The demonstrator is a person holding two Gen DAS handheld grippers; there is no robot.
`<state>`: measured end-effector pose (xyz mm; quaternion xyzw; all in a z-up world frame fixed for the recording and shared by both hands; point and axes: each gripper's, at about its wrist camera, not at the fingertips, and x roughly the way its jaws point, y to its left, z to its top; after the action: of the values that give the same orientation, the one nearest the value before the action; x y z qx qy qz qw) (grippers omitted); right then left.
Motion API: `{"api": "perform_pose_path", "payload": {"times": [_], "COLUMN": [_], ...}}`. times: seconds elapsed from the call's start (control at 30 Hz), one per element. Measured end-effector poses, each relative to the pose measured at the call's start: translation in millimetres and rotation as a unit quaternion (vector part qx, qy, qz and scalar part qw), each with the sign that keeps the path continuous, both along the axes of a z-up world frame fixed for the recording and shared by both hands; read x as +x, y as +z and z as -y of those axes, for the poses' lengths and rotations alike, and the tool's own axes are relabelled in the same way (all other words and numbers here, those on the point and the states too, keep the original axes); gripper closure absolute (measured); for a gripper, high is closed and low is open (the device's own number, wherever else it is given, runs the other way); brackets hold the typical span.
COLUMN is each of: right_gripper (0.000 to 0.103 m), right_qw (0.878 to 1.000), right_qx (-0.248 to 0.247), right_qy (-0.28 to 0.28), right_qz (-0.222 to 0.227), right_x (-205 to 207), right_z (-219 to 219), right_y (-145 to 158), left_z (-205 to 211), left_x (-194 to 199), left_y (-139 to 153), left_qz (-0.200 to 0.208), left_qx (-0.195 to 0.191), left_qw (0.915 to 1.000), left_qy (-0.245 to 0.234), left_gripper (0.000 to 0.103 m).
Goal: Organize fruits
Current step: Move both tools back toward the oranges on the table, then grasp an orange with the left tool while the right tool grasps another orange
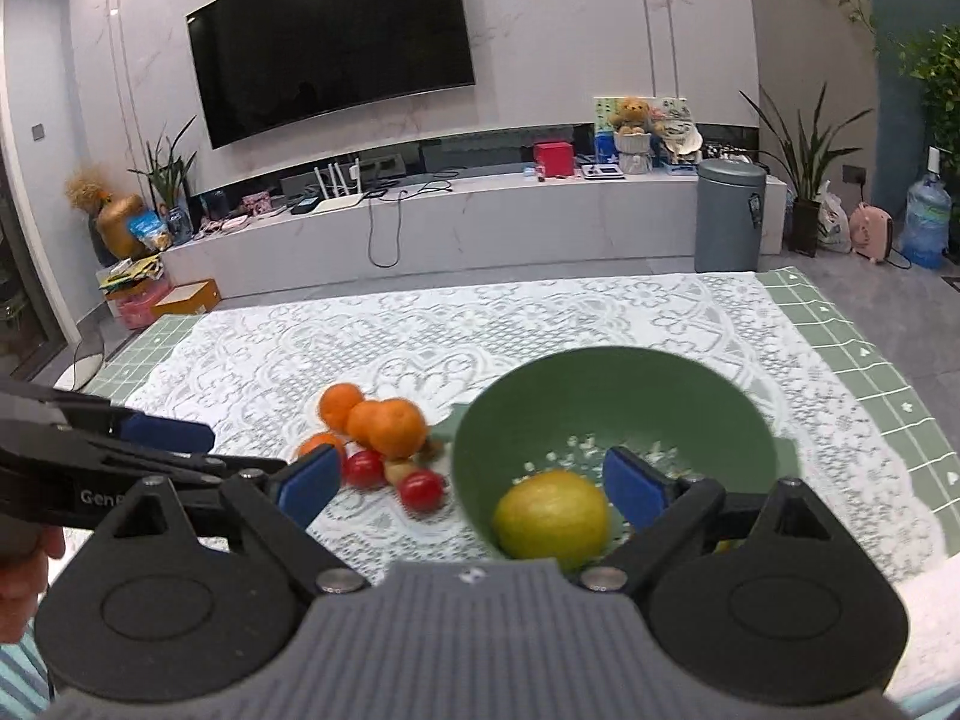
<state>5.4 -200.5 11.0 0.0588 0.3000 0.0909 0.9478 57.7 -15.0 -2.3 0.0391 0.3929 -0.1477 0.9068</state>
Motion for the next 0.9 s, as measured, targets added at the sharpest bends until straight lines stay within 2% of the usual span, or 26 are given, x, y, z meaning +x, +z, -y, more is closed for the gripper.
{"api": "perform_pose_path", "payload": {"times": [0.13, 0.33, 0.43, 0.5, 0.53, 0.67, 0.9], "right_gripper": [0.016, 0.027, 0.035, 0.045, 0.046, 0.055, 0.055], "right_qw": [1.000, 0.999, 0.999, 0.998, 0.997, 0.995, 0.990], "right_qx": [-0.005, -0.022, -0.027, -0.043, -0.051, -0.068, -0.111], "right_qy": [0.006, 0.023, 0.032, 0.040, 0.047, 0.071, 0.090], "right_qz": [0.004, 0.011, 0.009, 0.016, 0.020, 0.011, 0.014], "right_x": [-3, -4, 1, 4, 5, 19, 53], "right_z": [-16, -38, -45, -51, -56, -65, -81], "right_y": [-11, -27, -32, -35, -37, -44, -51], "left_z": [-21, -38, -46, -49, -51, -52, -54], "left_x": [-10, -17, -15, -11, -9, 2, 31], "left_y": [-15, -33, -40, -43, -44, -46, -48], "left_qz": [-0.004, -0.015, -0.025, -0.027, -0.026, -0.022, -0.026], "left_qx": [-0.017, -0.033, -0.055, -0.067, -0.069, -0.060, -0.040], "left_qw": [0.9996, 0.9983, 0.9969, 0.9958, 0.9955, 0.9961, 0.9979], "left_qy": [0.024, 0.045, 0.051, 0.056, 0.059, 0.062, 0.043], "left_gripper": [0.023, 0.024, 0.030, 0.034, 0.037, 0.040, 0.042]}}
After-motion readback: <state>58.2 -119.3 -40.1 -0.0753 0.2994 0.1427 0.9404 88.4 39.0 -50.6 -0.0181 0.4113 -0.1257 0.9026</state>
